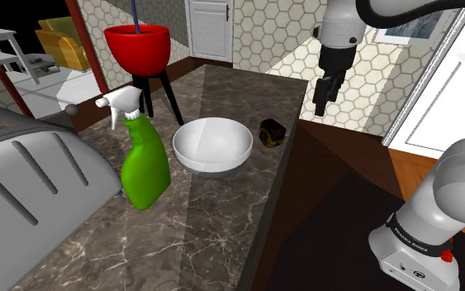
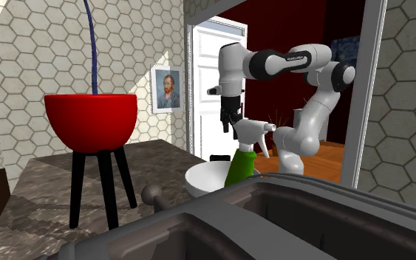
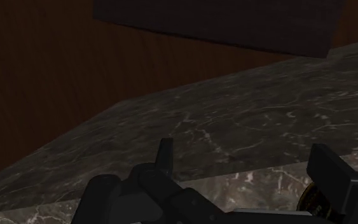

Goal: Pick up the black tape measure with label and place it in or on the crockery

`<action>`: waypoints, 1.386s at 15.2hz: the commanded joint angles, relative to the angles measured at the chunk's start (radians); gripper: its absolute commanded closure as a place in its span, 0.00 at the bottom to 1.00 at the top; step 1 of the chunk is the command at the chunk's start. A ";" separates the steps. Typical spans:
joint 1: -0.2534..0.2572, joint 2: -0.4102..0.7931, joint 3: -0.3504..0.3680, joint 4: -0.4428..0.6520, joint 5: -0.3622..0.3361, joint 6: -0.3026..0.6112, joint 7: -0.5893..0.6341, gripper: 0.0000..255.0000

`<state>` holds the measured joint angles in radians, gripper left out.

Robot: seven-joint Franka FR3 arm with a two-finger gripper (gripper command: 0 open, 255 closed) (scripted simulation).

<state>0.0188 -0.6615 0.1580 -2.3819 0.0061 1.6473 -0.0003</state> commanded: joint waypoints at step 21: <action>0.042 0.350 0.159 0.134 0.071 0.245 0.191 0.00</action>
<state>0.0605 -0.3116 0.3169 -2.2451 0.0767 1.8894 0.1913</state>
